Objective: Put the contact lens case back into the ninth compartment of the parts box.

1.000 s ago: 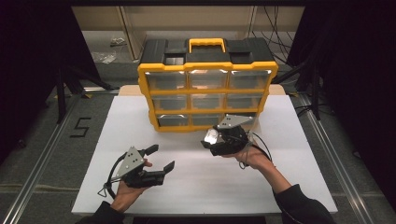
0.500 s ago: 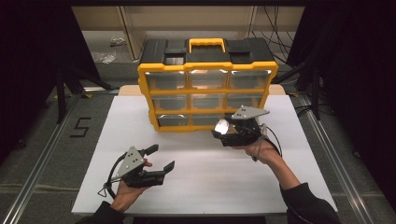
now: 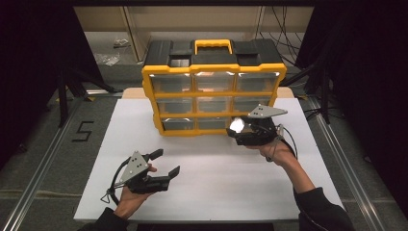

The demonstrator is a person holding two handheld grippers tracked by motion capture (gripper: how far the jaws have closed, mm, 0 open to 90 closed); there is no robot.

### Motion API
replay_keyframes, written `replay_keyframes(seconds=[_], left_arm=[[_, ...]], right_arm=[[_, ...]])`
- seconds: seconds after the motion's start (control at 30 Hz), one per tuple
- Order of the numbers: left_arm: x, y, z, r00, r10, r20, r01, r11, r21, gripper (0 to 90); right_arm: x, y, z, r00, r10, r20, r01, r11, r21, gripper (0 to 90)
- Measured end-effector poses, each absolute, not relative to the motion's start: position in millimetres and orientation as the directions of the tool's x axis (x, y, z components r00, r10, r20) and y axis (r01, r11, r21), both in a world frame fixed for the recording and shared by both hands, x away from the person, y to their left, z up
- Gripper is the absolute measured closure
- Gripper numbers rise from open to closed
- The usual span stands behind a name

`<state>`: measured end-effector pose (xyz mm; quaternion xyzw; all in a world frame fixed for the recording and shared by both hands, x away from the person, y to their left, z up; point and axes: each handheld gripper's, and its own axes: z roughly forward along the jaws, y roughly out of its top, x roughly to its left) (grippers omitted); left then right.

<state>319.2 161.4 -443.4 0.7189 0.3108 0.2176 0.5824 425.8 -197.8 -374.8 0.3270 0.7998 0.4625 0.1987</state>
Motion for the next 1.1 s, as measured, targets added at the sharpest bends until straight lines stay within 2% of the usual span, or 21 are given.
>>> replay_keyframes(seconds=[1.1], left_arm=[[319.3, 161.2, -443.3, 0.712, 0.700, -0.050, 0.193, -0.127, 0.973, 17.3]], right_arm=[[446.4, -256.5, -375.7, -0.588, 0.808, 0.032, 0.425, 0.276, 0.862, 28.3]])
